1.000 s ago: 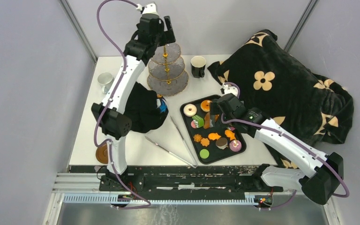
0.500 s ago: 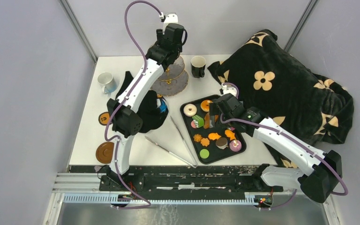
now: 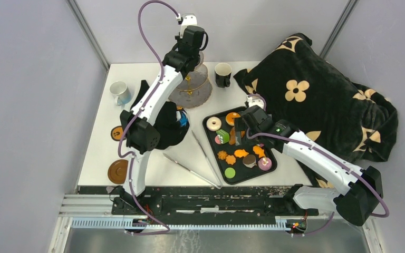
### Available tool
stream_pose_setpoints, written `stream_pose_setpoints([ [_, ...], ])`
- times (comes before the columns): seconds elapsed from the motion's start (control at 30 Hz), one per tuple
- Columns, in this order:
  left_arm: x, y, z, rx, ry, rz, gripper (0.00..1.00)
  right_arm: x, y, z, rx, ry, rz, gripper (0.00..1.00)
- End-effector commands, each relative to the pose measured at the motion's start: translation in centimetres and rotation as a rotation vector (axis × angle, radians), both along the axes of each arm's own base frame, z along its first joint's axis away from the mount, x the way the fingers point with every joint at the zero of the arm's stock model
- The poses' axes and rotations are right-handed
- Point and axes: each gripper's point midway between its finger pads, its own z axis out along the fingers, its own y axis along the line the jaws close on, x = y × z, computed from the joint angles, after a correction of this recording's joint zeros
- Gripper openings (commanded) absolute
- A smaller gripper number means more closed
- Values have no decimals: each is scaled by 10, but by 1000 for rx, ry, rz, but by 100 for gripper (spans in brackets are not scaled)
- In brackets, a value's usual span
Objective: Serve the afternoon tea
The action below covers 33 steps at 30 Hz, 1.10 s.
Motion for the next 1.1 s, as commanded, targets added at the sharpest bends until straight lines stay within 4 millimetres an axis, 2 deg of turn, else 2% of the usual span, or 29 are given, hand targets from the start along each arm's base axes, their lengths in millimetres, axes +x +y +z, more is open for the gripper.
stream_pose_setpoints([
  [0.0, -8, -5, 22, -6, -41, -27, 4, 11, 10, 24, 52, -72, 21, 100],
  [0.17, -22, -10, 23, -10, -25, -25, 3, 9, 14, 22, 59, -51, 37, 100],
  [0.4, -47, -27, 8, -38, 23, -46, 3, 5, 11, 21, 67, -49, 25, 99],
  [0.57, -61, -27, -3, -66, 54, -38, 3, -1, 9, 19, 84, -39, 15, 100],
  [0.7, -72, -30, -3, -102, 57, -49, 3, -4, 8, 20, 98, -44, 17, 100],
  [0.97, -81, -39, 1, -128, 58, -80, 3, -8, 6, 20, 114, -43, 11, 99],
  [1.07, -80, -48, 0, -150, 63, -110, 3, -10, 6, 20, 127, -43, 9, 99],
])
